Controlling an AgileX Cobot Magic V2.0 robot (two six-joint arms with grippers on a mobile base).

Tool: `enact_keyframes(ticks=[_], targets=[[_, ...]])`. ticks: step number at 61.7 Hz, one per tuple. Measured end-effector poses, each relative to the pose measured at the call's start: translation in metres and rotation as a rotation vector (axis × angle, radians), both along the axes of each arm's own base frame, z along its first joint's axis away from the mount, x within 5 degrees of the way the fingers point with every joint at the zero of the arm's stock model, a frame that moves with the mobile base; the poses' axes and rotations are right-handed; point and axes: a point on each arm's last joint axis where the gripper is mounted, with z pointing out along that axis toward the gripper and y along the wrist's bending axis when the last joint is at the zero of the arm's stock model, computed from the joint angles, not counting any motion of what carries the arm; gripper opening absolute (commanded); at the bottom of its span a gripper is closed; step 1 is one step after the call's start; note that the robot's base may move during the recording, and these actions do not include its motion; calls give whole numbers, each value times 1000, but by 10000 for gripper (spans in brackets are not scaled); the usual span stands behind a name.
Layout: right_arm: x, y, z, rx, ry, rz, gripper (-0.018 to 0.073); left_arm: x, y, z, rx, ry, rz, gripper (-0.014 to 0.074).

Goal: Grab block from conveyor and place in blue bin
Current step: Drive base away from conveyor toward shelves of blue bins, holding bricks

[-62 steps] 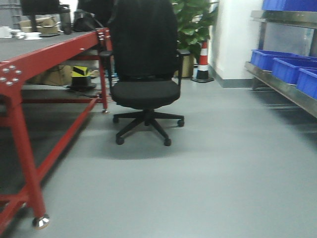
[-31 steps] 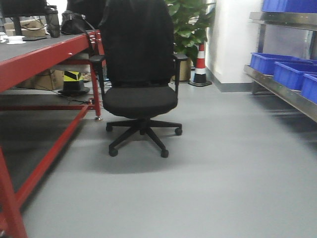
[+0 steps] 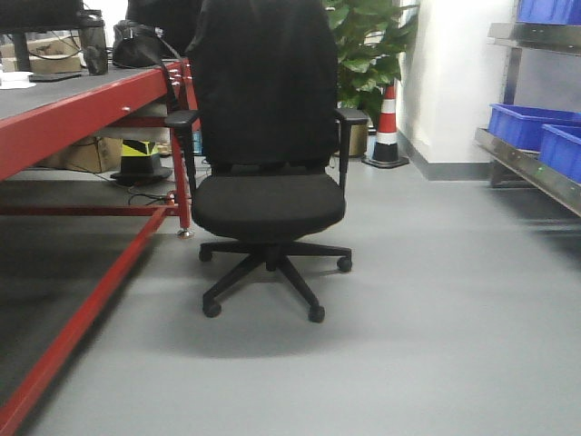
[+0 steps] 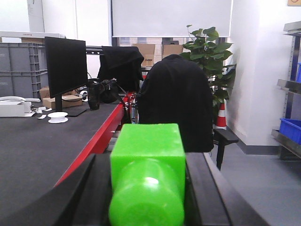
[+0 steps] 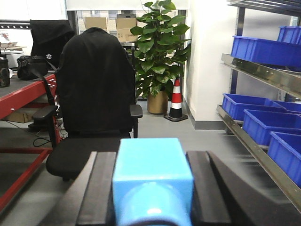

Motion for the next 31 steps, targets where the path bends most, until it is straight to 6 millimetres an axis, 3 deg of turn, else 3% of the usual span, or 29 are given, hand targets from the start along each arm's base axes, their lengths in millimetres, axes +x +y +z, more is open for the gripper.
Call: enact_keyframes(ticks=[31], targets=[[0, 0, 0, 0, 0, 0, -162, 0, 0, 0, 0, 0, 0, -111]])
